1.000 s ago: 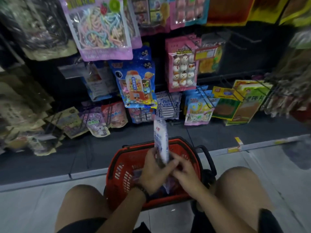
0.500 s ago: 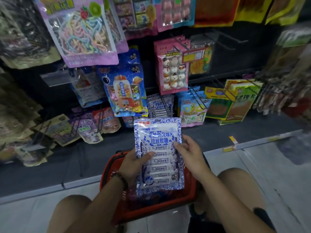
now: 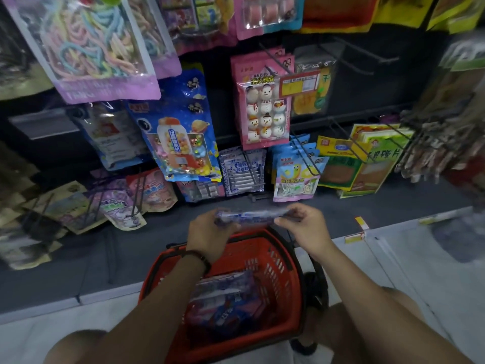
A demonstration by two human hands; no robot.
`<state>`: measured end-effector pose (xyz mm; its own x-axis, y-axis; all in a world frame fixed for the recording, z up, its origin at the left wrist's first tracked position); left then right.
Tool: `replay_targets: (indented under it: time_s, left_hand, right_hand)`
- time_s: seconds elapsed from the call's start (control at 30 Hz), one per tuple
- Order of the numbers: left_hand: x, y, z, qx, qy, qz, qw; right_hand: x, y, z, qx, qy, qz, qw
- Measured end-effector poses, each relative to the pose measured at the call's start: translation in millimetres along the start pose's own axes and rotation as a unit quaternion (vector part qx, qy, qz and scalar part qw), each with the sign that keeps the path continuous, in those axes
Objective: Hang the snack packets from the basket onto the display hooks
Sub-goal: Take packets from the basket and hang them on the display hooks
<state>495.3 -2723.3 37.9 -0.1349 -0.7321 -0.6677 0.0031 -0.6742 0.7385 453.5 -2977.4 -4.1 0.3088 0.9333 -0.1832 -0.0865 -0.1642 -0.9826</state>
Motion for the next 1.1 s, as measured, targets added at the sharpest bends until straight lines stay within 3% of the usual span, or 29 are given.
replay_targets:
  time_s: [0.1, 0.3, 0.4, 0.57, 0.67, 0.9, 1.1]
  left_hand:
    - [16, 9, -18, 0.039, -0.002, 0.024, 0.999]
    - [57, -14, -57, 0.027, -0.063, 0.057, 0.996]
    - [75, -25, -72, -0.005, -0.08, 0.131, 0.988]
    - [100, -42, -94, -0.096, -0.05, 0.162, 0.981]
    - [108, -42, -105, -0.15, -0.025, 0.219, 0.964]
    - [116, -41, -130, -0.162, -0.032, 0.274, 0.947]
    - [114, -41, -135, -0.196, -0.015, 0.286, 0.938]
  right_hand:
    - [-3, 15, -26, -0.019, 0.019, 0.036, 0.999]
    - [-5, 50, -72, -0.008, 0.023, 0.114, 0.993]
    - [-2, 67, -88, 0.016, 0.015, 0.08, 0.997]
    - [15, 85, -101, 0.084, -0.016, 0.029, 0.996]
    - [21, 86, -114, 0.067, 0.0, 0.042, 0.997]
    - [42, 109, -149, 0.133, 0.017, 0.027, 0.991]
    - [42, 86, -146, 0.123, 0.038, 0.074, 0.989]
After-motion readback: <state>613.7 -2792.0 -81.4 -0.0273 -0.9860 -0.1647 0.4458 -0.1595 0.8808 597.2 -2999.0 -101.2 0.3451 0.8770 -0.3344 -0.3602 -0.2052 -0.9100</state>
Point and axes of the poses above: each hand's wrist, its own z-axis away from the middle knuckle, its own x-axis out of the palm, y = z × x, the point moved 3 cm from there along -z, towards the middle knuckle, and after that the axes turned 1 degree about y, right-handed, at the moved point
